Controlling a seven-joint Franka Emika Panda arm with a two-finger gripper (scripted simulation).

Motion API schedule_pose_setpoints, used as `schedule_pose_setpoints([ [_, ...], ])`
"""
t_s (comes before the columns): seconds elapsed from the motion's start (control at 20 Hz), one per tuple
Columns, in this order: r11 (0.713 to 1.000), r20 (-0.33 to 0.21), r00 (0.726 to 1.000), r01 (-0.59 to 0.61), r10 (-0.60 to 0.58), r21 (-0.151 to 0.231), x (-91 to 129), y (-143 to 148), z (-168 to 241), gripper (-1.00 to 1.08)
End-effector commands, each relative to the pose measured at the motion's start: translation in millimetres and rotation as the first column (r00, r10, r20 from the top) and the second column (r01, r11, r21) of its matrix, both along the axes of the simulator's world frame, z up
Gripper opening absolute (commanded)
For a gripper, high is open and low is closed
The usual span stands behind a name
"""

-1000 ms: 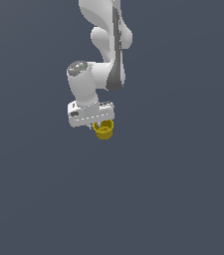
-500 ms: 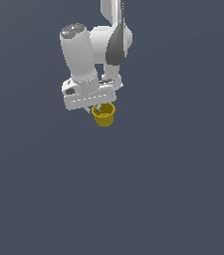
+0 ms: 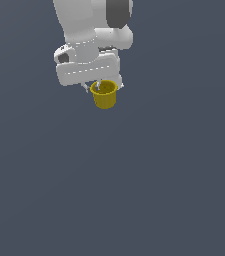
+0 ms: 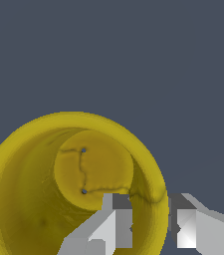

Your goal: Pick up the object and move it to a goal position.

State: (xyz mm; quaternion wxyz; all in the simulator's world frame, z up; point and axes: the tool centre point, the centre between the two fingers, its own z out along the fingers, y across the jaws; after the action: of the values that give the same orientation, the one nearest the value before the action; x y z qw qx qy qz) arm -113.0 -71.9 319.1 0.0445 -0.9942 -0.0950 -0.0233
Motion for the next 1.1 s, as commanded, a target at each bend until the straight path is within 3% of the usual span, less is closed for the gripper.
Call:
schedule_pose_setpoints([
  [0.0,1.000,0.002,1.000,0.000,0.000,-0.001,-3,1,27,-1.00],
  [0.55,1.000,0.002,1.000,0.000,0.000,0.000,-11,5,128,-1.00],
  [1.05,1.000,0.002,1.000,-0.001,0.001,0.002,-12,7,171,-1.00],
])
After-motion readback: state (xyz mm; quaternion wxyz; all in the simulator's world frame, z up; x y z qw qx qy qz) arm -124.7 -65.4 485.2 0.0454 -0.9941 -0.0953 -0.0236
